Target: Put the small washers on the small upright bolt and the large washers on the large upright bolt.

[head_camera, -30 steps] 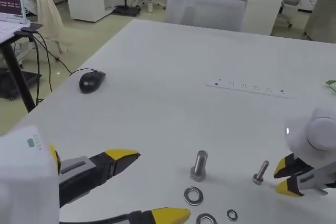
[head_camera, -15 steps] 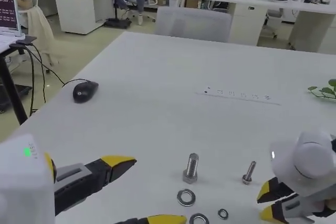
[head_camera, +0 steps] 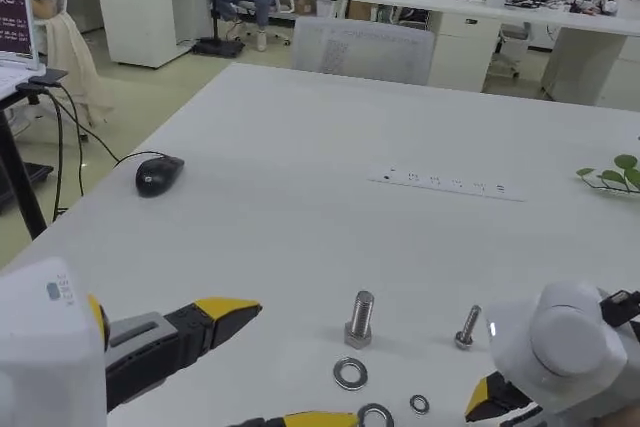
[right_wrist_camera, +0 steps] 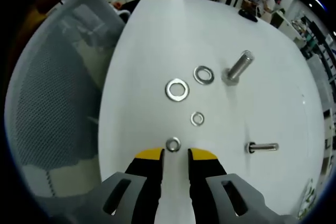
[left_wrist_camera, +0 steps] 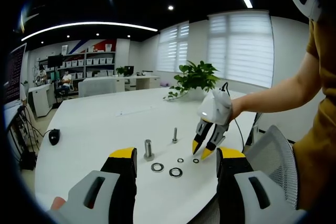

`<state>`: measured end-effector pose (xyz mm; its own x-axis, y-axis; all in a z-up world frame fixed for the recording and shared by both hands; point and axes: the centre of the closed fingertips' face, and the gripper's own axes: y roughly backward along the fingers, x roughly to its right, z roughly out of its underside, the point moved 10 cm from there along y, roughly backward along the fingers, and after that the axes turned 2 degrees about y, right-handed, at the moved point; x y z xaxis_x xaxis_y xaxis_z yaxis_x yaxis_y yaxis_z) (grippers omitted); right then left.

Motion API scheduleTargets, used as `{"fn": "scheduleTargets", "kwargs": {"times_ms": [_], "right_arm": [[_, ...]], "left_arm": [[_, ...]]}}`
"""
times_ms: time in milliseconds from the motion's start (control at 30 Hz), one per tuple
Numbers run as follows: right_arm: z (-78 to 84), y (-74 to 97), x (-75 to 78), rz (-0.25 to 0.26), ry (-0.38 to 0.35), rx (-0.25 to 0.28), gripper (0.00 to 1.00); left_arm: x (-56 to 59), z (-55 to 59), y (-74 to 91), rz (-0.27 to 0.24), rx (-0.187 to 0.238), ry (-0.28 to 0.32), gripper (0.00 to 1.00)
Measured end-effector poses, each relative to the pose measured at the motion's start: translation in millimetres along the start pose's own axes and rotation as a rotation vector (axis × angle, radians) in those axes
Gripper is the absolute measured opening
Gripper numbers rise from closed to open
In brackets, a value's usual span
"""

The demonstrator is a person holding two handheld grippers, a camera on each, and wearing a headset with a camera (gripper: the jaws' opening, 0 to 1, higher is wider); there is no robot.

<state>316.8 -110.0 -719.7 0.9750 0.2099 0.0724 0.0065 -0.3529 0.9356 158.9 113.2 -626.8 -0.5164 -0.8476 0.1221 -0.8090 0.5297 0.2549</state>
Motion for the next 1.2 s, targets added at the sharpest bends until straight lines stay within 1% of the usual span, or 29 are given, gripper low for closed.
{"fn": "scheduleTargets", "kwargs": {"times_ms": [67, 133, 233, 400, 467, 533, 667, 833, 867, 900, 933, 1033, 1200], "right_arm": [[-0.4, -1.6, -0.9, -0.006, 0.001, 0.0, 0.19], [0.0, -4.6, -1.5, -0.01, 0.007, -0.012, 0.19], [0.1, -7.7, -2.0, -0.021, 0.005, -0.013, 0.2], [-0.3, -12.0, 0.0, -0.035, 0.002, -0.02, 0.21], [-1.2, -11.6, 1.7, -0.039, 0.002, -0.018, 0.21], [-1.6, -12.1, 2.8, -0.057, -0.002, -0.024, 0.21], [-1.9, -12.1, 3.7, -0.06, 0.017, -0.029, 0.2], [-1.8, -12.0, 2.9, -0.056, 0.014, -0.024, 0.2], [-2.5, -12.0, 1.5, -0.056, 0.043, -0.024, 0.19], [-2.5, -12.0, 0.8, -0.058, 0.044, -0.023, 0.18], [-2.4, -12.0, 1.1, -0.054, 0.031, -0.022, 0.18], [-2.5, -12.3, 1.6, -0.051, 0.03, -0.014, 0.15], [-4.0, -12.5, 3.5, -0.051, 0.015, -0.025, 0.13]], "left_arm": [[-0.6, 1.4, 0.5, -0.002, -0.003, 0.005, 0.6], [-0.4, 1.3, 0.7, -0.003, -0.002, 0.007, 0.61], [-0.1, 0.7, -0.4, -0.001, -0.004, 0.006, 0.61], [-1.6, -0.1, -2.5, 0.0, -0.002, 0.009, 0.61], [-2.7, 0.1, -3.5, -0.002, -0.008, 0.009, 0.6], [-2.6, -0.7, -4.4, 0.001, -0.004, 0.011, 0.6], [-4.2, -1.1, -5.9, 0.002, -0.004, 0.013, 0.61], [-4.4, -1.8, -8.1, 0.005, -0.005, 0.016, 0.61], [-4.4, -1.6, -8.8, 0.006, -0.008, 0.016, 0.61], [-4.5, -1.6, -9.3, 0.007, -0.01, 0.015, 0.61], [-4.5, -1.8, -9.6, 0.008, -0.01, 0.015, 0.61], [-5.5, -1.9, -10.3, 0.01, -0.008, 0.017, 0.61], [-6.0, -1.4, -10.2, 0.008, -0.012, 0.017, 0.61]]}}
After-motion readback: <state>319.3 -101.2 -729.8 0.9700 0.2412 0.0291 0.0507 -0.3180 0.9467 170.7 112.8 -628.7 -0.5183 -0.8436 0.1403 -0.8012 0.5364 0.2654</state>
